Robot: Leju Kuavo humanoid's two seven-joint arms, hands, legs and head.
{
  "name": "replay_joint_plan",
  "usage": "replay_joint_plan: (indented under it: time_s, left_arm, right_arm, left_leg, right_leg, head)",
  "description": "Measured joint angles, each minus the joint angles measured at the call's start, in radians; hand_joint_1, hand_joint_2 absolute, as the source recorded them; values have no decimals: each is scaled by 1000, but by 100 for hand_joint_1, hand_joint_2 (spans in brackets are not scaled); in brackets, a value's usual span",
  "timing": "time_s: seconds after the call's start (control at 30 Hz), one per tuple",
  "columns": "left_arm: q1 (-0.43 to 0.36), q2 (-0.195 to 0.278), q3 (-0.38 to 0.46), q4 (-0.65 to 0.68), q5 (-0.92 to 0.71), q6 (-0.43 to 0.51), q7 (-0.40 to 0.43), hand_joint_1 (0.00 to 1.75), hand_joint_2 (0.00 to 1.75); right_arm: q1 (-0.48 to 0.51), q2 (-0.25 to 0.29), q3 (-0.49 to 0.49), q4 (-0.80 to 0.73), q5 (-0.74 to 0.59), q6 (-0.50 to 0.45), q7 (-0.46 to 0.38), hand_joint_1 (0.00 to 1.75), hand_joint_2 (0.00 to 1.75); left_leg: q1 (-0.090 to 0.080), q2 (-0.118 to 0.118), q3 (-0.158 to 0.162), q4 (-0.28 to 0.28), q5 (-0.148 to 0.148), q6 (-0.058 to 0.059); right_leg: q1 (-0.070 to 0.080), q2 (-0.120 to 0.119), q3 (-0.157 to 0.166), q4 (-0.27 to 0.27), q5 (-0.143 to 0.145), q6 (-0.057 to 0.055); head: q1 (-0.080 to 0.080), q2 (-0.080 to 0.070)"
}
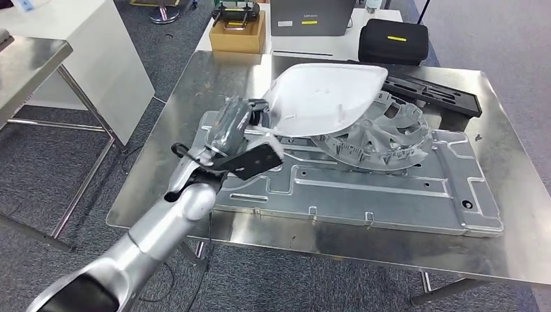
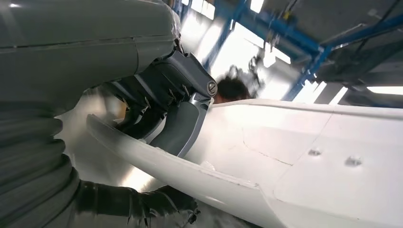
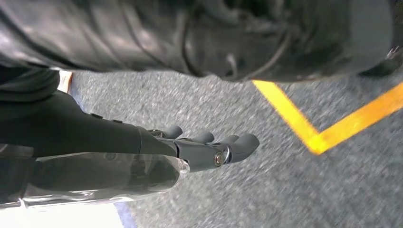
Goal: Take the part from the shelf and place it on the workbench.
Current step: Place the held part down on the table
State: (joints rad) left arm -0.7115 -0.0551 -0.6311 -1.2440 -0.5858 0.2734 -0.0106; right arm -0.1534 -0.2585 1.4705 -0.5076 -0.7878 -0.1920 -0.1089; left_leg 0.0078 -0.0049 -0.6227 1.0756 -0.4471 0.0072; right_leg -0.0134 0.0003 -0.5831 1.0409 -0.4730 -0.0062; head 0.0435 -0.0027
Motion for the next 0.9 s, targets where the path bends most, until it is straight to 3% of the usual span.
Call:
replay_joint_plan:
  time_s: [0.17, 0.23, 0.3, 0.33, 0.37, 0.43, 0.5, 0.53, 0.67, 0.73, 0.8, 0.83, 0.87, 0.9]
  left_arm:
    - [-132, -39, -57, 192, -157, 23, 56, 175, 175]
    - [-177, -50, -89, 255, -295, 40, 106, 175, 175]
    - [-223, -55, -135, 340, -476, 46, 160, 175, 175]
    - [-238, -57, -156, 389, -545, 39, 180, 131, 175]
    - [-248, -61, -173, 437, -589, 27, 196, 87, 175]
    - [-257, -72, -190, 522, -624, -1, 217, 0, 175]
    - [-265, -86, -193, 585, -614, -31, 220, 0, 175]
    - [-267, -91, -192, 609, -599, -46, 214, 0, 175]
    - [-268, -106, -173, 671, -524, -98, 173, 0, 0]
    - [-269, -111, -155, 686, -492, -111, 160, 0, 0]
    - [-263, -113, -135, 698, -459, -119, 149, 0, 0]
    - [-259, -114, -124, 703, -444, -120, 142, 0, 0]
    - [-254, -114, -113, 705, -431, -119, 135, 0, 0]
    - [-252, -115, -102, 707, -422, -116, 128, 0, 0]
  right_arm:
    - [-12, 38, -38, 41, 16, 12, 7, 0, 0]
    - [-13, 47, -49, 52, 29, 19, 18, 0, 0]
    - [-15, 59, -66, 64, 46, 27, 36, 0, 0]
    - [-15, 67, -78, 70, 55, 30, 44, 0, 0]
    - [-14, 75, -89, 75, 64, 33, 49, 0, 0]
    - [-12, 88, -112, 84, 79, 35, 58, 0, 0]
    - [-8, 98, -136, 88, 95, 36, 64, 0, 0]
    - [-7, 103, -147, 90, 102, 36, 66, 0, 0]
    - [-2, 115, -182, 93, 133, 37, 74, 0, 0]
    - [1, 118, -196, 93, 148, 37, 77, 0, 0]
    - [3, 118, -208, 94, 161, 38, 78, 0, 0]
    - [4, 118, -213, 95, 168, 38, 79, 0, 0]
    - [6, 118, -219, 95, 173, 39, 79, 0, 0]
    - [7, 118, -224, 95, 179, 40, 79, 0, 0]
  left_leg:
    - [-5, 0, 13, -57, 16, 31]
    - [-4, 1, 21, -67, 18, 41]
    - [-7, 1, 24, -65, 14, 47]
    - [-8, 1, 25, -64, 11, 48]
    - [-9, 1, 28, -61, 7, 47]
    - [-8, 0, 32, -52, -4, 43]
    - [-12, -2, 31, -42, -15, 37]
    - [-13, -3, 30, -39, -17, 32]
    - [-13, -3, 26, -30, -31, 14]
    - [-10, -1, -7, 45, -74, 6]
    - [-8, -1, -70, 170, -122, 1]
    - [-6, -1, -94, 214, -130, 0]
    - [-4, -1, -104, 224, -121, -1]
    - [-3, -1, -95, 196, -94, -1]
  right_leg:
    - [-3, 0, -10, 10, -13, 30]
    - [-6, 0, -55, 99, -56, 36]
    - [-8, 0, -128, 222, -95, 40]
    - [-8, 0, -154, 254, -93, 41]
    - [-9, 0, -162, 251, -72, 42]
    - [-12, 0, -129, 147, 6, 43]
    - [-9, 1, -84, 44, 47, 39]
    - [-7, 2, -74, 21, 48, 35]
    - [-8, 2, -64, 7, 43, 15]
    - [-10, 0, -57, 1, 42, 4]
    - [-8, -1, -53, 1, 40, -2]
    - [-8, 0, -52, 1, 39, -3]
    - [-8, 0, -50, 1, 38, -4]
    - [-8, 0, -48, 2, 37, -3]
  head:
    - [-3, 0]
    - [-2, 0]
    - [-3, 0]
    - [-3, 0]
    - [-3, 0]
    - [-3, 0]
    - [-3, 0]
    - [-3, 0]
    - [-4, 0]
    - [-4, 0]
    - [-4, 0]
    - [-4, 0]
    - [-4, 0]
    - [-4, 0]
